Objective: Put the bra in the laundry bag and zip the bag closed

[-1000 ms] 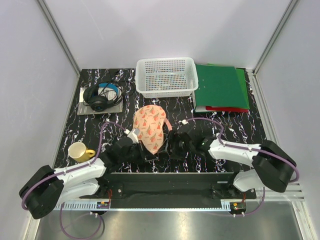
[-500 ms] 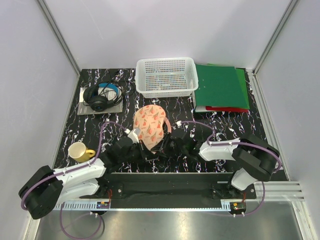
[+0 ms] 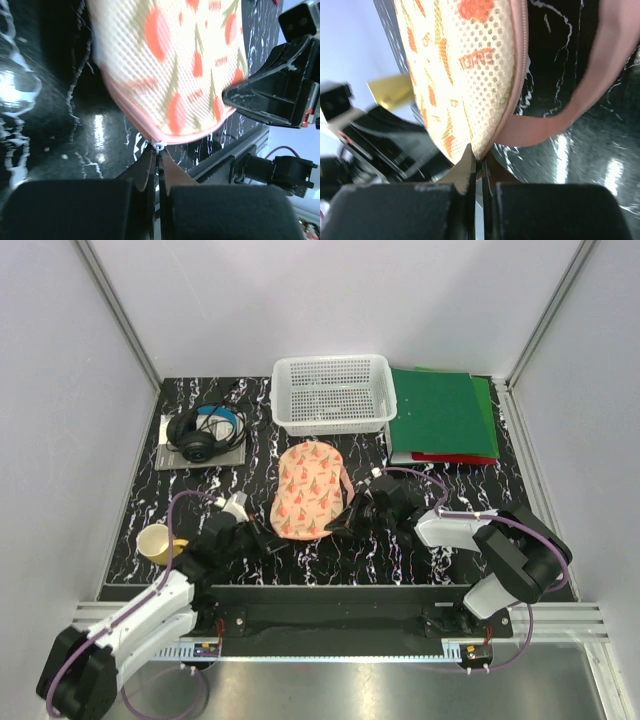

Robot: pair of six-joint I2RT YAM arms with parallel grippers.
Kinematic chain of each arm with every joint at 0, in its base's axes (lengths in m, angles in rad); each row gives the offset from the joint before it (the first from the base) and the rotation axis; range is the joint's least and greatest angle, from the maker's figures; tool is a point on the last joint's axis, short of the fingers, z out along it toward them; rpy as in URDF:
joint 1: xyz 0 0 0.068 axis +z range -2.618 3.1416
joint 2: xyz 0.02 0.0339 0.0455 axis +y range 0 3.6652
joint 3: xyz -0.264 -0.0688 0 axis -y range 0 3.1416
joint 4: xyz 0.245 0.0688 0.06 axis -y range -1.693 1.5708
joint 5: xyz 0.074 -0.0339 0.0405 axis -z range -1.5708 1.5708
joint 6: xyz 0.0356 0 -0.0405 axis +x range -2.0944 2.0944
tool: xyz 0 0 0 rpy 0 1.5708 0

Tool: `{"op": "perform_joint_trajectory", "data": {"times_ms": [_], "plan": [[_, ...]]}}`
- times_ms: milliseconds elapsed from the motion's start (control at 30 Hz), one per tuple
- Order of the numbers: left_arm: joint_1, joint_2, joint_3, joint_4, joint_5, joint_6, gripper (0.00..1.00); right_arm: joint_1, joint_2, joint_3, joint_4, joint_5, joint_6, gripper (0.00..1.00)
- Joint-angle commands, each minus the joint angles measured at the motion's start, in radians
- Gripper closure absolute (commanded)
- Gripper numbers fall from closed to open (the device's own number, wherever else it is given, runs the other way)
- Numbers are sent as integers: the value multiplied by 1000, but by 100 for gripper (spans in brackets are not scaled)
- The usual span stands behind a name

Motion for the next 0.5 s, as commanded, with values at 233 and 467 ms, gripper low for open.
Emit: {"op": "perform_joint_trajectory", "data": {"times_ms": [233,467], "plan": [[-39,42,40,53,71,23,100,-42,135,308,-281,-216,-255,56],[-156,177,125,163,24,-20,100,-42,-56,163,-283,-118,-175,23]]}}
